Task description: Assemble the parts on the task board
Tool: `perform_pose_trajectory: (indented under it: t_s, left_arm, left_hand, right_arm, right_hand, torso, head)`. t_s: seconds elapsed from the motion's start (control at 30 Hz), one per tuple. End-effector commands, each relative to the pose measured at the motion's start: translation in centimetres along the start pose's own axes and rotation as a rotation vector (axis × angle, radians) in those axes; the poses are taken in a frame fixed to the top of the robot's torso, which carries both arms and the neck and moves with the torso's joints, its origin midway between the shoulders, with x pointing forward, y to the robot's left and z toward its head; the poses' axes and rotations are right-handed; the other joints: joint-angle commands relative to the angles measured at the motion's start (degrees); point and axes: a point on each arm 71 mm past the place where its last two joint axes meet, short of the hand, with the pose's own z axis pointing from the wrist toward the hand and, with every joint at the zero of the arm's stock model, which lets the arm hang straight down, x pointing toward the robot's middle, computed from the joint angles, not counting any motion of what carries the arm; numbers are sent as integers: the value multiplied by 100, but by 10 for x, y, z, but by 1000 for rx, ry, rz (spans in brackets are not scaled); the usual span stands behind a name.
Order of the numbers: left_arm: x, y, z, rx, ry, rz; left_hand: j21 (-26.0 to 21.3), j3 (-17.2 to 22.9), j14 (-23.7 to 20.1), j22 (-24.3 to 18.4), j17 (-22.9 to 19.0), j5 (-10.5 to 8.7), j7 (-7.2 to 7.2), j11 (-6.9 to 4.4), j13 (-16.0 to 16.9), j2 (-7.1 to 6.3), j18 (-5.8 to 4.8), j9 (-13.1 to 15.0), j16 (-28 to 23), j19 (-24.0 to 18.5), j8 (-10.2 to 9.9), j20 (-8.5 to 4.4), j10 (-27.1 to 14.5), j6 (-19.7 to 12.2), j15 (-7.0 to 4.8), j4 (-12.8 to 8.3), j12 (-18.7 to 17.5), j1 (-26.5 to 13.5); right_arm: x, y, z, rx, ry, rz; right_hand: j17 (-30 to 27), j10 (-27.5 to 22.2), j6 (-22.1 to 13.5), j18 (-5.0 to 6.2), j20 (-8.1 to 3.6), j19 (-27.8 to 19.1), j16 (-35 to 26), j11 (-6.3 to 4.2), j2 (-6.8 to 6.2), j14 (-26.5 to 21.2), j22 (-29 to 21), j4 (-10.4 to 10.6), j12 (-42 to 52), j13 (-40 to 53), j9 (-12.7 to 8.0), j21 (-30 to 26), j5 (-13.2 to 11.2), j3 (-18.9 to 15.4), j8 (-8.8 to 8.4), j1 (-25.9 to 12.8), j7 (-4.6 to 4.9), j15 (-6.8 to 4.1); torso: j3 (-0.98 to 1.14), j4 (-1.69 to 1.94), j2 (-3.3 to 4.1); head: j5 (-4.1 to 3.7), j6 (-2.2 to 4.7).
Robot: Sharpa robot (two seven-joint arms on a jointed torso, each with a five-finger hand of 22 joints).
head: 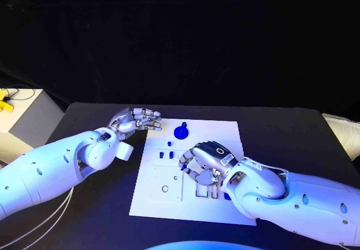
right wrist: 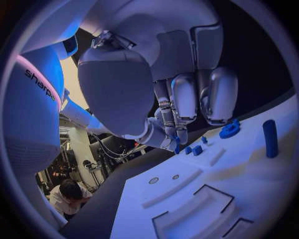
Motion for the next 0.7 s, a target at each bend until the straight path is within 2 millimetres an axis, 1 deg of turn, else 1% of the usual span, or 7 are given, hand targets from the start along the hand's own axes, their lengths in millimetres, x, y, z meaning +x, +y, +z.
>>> perform_pose_trajectory:
  t_s: [0.03,0.17,0.33,0.43,0.53,0.63,0.7]
  left_arm:
    - [1,-1,1,14,-5,-9]
    - [2,-1,1,14,-5,-9]
    - [2,-1,1,15,-4,-10]
    - [2,-1,0,15,-3,-10]
    - [2,-2,0,15,-2,-11]
    - [2,-2,0,14,-3,-10]
    - [2,-2,0,14,-3,-10]
  left_hand:
    - [-30,-7,3,-7,-7,-3,44,15,9,48,21,-6,-19,16,-33,24,-33,14,17,-32,-4,8]
    - [-34,-8,2,-9,-7,-3,44,15,10,50,20,-6,-23,16,-33,25,-31,17,18,-32,-2,7]
    - [-34,-8,2,-9,-7,-3,44,15,10,50,20,-6,-23,16,-33,25,-31,17,18,-32,-2,7]
    - [-34,-8,2,-9,-7,-3,44,15,10,50,20,-6,-23,16,-33,25,-31,17,18,-32,-2,7]
    - [-34,-8,2,-9,-7,-3,44,15,10,50,20,-6,-23,16,-33,25,-31,17,18,-32,-2,7]
    - [-34,-8,2,-9,-7,-3,44,15,10,50,20,-6,-23,16,-33,25,-31,17,18,-32,-2,7]
    - [-42,-10,0,-14,-7,-3,45,15,11,53,20,-7,-34,16,-33,27,-27,22,20,-32,2,4]
  right_arm:
    - [11,3,1,-15,45,-19]
    - [24,7,4,-10,60,-23]
    - [31,9,7,0,64,-37]
    - [35,10,9,4,67,-45]
    - [38,12,11,3,70,-48]
    - [39,14,12,-2,72,-47]
    - [40,16,12,-5,72,-46]
  right_hand:
    - [-5,220,14,-52,-17,18,-10,-196,47,100,-5,-14,24,89,4,-31,27,33,20,24,-4,-20]
    - [-11,219,12,-50,-17,14,-14,-195,48,98,-15,-16,22,90,5,-40,29,34,19,24,-2,-20]
    - [-19,219,10,-48,-17,11,-19,-194,49,96,-24,-18,20,91,6,-47,31,36,19,25,0,-19]
    - [-12,219,8,-50,-17,14,-14,-193,49,98,-15,-20,19,91,8,-40,33,37,19,26,1,-19]
    - [-11,219,7,-50,-17,14,-13,-193,49,98,-16,-21,18,92,8,-41,35,37,19,26,2,-19]
    - [-11,219,7,-50,-17,14,-13,-193,49,98,-16,-21,18,92,8,-41,35,37,19,26,2,-19]
    - [-11,219,7,-50,-17,14,-13,-193,49,98,-16,-21,18,92,8,-41,35,37,19,26,2,-19]
  torso:
    - [-8,5,-2]
    - [3,6,8]
    - [2,4,9]
    - [2,2,11]
    - [5,-3,6]
    - [3,-2,4]
    - [4,-1,6]
  head:
    - [51,-3]
    - [82,-9]
    - [110,-40]
    - [96,-95]
    - [111,-100]
    - [171,-112]
    - [177,-118]
